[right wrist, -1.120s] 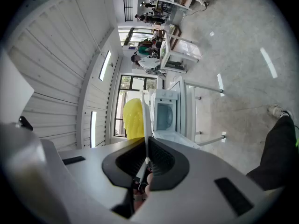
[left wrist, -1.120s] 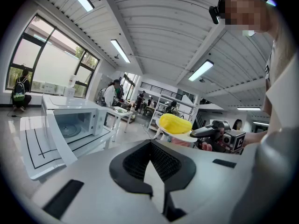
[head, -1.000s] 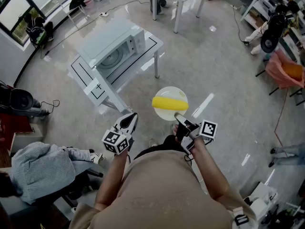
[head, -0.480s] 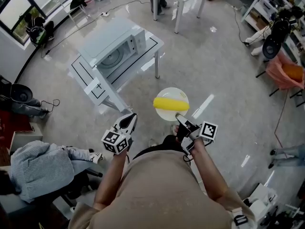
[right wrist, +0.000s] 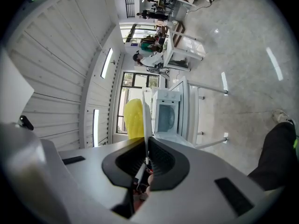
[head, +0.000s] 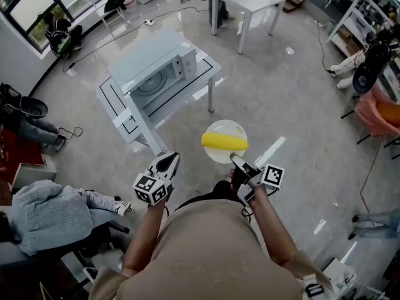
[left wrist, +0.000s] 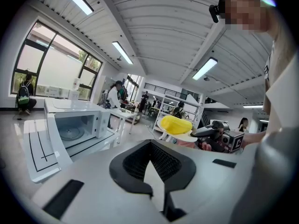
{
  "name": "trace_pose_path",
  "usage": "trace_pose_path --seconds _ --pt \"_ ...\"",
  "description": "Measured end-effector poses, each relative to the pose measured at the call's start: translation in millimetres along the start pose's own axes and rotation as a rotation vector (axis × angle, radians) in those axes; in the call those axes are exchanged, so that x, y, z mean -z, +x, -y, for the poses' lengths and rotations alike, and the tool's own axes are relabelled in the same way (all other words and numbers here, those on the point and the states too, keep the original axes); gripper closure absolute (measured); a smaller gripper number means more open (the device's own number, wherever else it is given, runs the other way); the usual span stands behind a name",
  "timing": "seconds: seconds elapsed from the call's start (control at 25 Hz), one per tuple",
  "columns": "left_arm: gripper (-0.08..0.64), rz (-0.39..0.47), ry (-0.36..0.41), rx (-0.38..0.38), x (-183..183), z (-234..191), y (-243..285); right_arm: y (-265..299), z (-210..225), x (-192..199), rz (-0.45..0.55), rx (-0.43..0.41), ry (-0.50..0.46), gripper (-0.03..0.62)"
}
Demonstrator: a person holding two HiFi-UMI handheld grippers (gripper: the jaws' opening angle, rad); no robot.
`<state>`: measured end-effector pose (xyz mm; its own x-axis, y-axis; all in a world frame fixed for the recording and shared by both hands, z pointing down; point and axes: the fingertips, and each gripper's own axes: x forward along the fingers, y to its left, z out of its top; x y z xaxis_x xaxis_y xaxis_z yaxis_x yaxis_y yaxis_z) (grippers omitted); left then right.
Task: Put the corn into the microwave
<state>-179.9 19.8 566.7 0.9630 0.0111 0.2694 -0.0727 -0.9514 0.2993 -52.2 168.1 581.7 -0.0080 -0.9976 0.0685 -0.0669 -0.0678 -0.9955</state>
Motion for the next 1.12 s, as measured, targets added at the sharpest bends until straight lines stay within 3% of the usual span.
trace_pose_path --seconds 0.4,0.72,1.12 --pt "0.558 0.051 -0.071 -0.126 -22 3 61 11 -9 -83 -0.154 -0.003 -0.067 0.572" --pt "0.558 0.079 -0.074 -0.221 -37 30 109 -1 -17 -147 -0.247 -0.029 -0.05 0.572" --pt "0.558 0.117 -0.127 -0.406 -34 22 87 17 4 -173 -0.364 -0.012 -0.032 0.572"
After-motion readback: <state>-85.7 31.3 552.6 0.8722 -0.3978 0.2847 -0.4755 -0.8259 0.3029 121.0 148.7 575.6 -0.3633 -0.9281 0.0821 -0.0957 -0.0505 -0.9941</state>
